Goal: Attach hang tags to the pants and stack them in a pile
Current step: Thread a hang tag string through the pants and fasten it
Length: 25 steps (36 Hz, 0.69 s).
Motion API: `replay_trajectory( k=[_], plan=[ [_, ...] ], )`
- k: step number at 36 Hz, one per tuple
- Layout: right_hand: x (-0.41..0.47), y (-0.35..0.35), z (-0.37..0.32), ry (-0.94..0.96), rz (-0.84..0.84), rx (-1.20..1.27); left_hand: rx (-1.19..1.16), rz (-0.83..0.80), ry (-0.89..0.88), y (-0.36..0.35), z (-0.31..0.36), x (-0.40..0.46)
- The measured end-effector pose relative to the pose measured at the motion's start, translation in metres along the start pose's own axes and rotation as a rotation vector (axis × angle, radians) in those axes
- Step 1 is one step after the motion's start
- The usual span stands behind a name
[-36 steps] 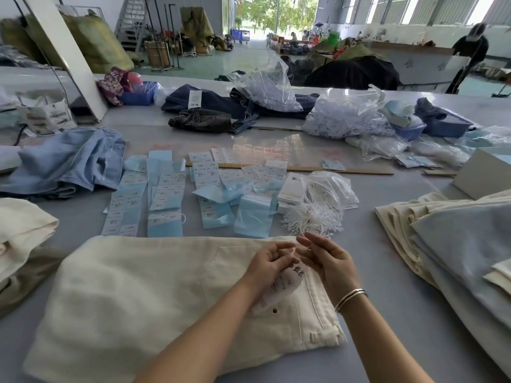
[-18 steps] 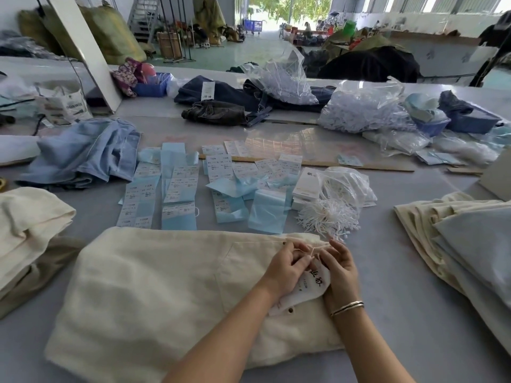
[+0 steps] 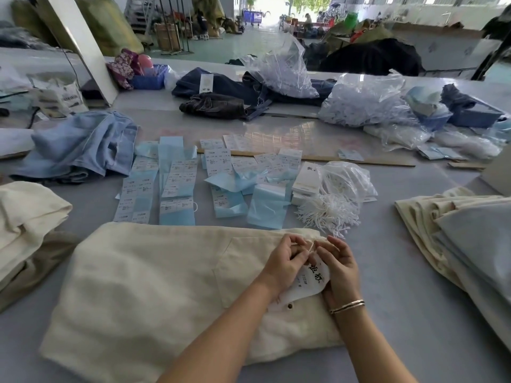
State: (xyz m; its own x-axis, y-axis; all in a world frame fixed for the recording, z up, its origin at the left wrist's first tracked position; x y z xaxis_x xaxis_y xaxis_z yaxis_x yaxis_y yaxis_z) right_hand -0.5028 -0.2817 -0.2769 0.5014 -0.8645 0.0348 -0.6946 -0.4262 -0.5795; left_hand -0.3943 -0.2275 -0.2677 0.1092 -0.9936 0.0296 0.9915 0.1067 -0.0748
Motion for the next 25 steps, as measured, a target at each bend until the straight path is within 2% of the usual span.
replay_trajectory(
  k=[25],
  plan=[
    [-0.002, -0.012, -0.005, 0.031, -0.043, 0.004, 0.061, 0.063, -0.006, 0.003, 0.0, -0.001]
  ],
)
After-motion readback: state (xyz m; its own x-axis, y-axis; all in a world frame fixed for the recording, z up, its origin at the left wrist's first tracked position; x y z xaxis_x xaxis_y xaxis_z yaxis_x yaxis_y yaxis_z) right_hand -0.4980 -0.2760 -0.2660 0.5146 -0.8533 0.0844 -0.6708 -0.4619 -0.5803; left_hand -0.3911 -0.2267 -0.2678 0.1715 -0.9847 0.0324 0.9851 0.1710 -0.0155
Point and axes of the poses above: each hand's wrist, its own x-axis towards the middle knuckle, its own y-axis out of the back of the hand, z = x × y, the point moved 10 cm from there along x, towards the middle knuckle, and after that the axes turned 13 degrees about -z, right-handed, at the moved point
